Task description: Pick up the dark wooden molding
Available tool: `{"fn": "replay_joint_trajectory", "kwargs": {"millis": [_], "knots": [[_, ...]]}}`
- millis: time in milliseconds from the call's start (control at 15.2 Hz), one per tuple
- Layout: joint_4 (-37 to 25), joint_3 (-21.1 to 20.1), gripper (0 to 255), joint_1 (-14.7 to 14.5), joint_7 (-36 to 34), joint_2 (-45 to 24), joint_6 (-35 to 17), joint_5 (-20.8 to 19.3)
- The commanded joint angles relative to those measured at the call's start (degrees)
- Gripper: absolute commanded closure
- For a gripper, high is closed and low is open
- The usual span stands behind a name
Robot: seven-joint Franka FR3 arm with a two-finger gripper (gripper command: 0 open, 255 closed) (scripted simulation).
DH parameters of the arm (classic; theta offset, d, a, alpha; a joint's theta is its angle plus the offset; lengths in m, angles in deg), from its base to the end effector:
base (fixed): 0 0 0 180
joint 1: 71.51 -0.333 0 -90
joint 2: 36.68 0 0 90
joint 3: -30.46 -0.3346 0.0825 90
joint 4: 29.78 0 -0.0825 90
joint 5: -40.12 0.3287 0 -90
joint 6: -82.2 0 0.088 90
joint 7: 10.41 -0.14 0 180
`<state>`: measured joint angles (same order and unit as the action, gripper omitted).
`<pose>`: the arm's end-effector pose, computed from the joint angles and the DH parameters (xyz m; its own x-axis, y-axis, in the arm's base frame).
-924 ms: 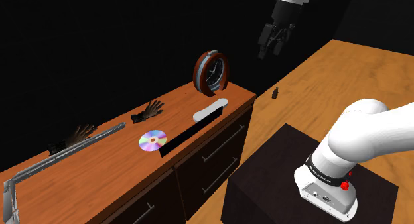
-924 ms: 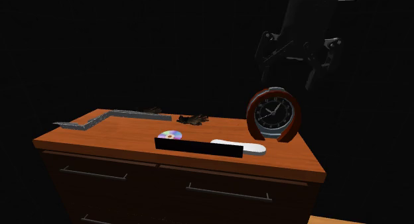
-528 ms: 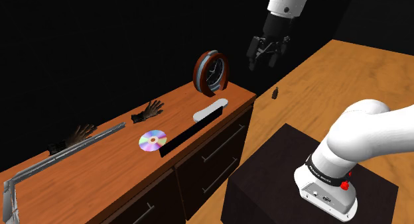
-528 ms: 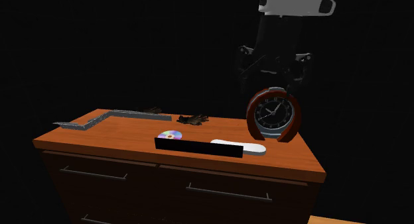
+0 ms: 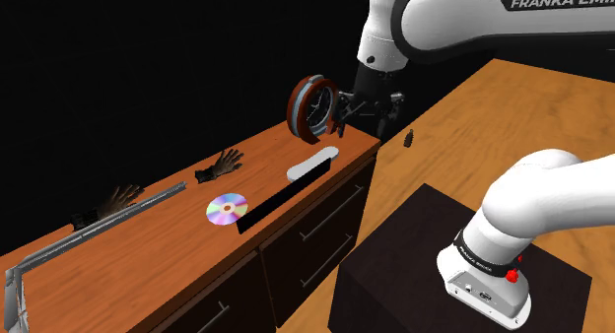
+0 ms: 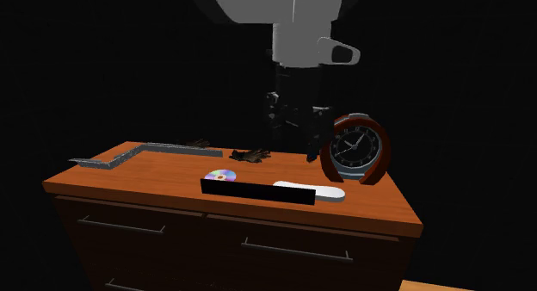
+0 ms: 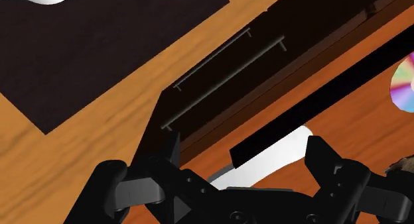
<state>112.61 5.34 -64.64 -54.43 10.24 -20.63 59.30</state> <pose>0.2397 0.1482 0.5166 0.8080 -0.5870 0.0505 -0.5834 -0.8091 -0.0713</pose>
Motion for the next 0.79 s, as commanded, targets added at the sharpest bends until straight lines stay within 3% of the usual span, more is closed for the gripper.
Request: {"fn": "replay_joint_trajectory", "kwargs": {"millis": [0,396,726], "knots": [[-1.1,-4.8,0,1.6,-8.0,-2.5,-2.0,1.9],[-5.7,-19.0,0,9.4,-29.7,-12.3,-8.6,4.2],[-12.0,-33.5,0,20.5,-49.5,-23.9,-14.2,0.6]]}}
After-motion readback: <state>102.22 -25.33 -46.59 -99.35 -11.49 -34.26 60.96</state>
